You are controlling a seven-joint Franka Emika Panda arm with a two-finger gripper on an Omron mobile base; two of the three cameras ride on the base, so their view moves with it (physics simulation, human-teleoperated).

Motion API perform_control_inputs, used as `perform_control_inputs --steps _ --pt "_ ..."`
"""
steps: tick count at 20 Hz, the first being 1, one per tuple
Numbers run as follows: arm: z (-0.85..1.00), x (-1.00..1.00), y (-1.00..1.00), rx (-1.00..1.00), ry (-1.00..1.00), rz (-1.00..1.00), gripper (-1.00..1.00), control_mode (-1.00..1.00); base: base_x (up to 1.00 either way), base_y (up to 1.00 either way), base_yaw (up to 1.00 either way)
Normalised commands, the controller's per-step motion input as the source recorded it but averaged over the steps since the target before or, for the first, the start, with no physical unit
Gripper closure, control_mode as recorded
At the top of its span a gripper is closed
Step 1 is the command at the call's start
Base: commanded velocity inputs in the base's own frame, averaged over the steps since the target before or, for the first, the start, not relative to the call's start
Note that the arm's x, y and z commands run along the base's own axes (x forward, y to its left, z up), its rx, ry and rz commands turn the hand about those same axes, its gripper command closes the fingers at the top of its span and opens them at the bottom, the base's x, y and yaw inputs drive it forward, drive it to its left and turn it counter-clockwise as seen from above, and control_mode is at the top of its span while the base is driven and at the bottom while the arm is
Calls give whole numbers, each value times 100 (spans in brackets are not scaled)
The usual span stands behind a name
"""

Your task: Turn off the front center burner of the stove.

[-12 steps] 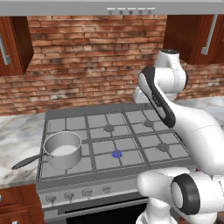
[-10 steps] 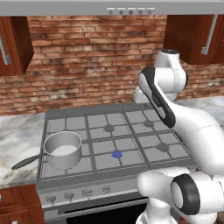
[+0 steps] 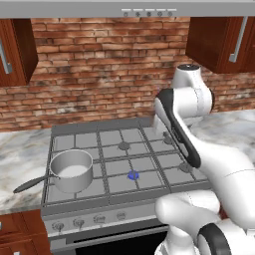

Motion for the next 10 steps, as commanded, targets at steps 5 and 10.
perform_control_inputs --steps 5,10 --pt "-28 -65 54 -22 0 18 -100 -100 0 0 0" --pt "-16 -34 71 -21 2 15 -100 -100 0 0 0"
